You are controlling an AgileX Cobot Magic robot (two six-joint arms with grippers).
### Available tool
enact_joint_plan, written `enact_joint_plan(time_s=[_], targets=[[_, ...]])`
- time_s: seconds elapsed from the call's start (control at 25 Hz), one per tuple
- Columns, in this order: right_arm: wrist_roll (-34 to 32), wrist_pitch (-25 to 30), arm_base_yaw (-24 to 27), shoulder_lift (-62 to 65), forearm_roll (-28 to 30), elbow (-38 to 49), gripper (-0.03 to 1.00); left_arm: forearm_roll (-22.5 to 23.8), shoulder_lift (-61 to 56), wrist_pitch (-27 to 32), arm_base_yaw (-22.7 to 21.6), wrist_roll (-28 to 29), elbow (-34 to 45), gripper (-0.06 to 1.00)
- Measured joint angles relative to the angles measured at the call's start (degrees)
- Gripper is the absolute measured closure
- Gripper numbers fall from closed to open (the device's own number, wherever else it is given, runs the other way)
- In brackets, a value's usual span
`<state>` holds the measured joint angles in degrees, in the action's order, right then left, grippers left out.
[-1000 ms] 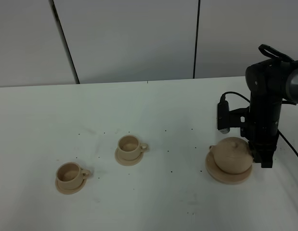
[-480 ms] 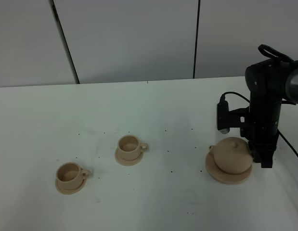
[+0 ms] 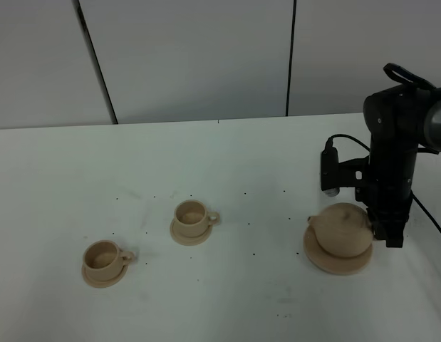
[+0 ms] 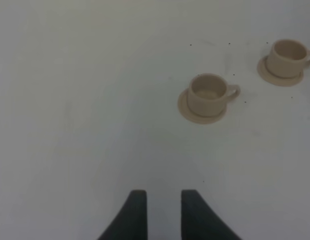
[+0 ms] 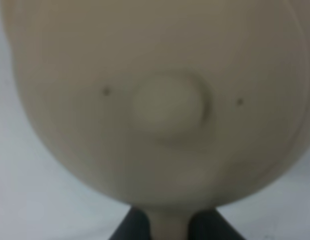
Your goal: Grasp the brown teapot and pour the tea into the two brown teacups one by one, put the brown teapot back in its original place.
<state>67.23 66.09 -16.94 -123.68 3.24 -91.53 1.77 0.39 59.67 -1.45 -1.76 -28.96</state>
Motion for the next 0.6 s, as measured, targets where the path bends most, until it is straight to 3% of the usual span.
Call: enact_joint_plan(time_s=[0.6], targets=[[0.0,1.4,0.0,1.3,-1.6,0.0,0.87,0.0,0.0,0.0,0.0,0.0,0.0,0.71]])
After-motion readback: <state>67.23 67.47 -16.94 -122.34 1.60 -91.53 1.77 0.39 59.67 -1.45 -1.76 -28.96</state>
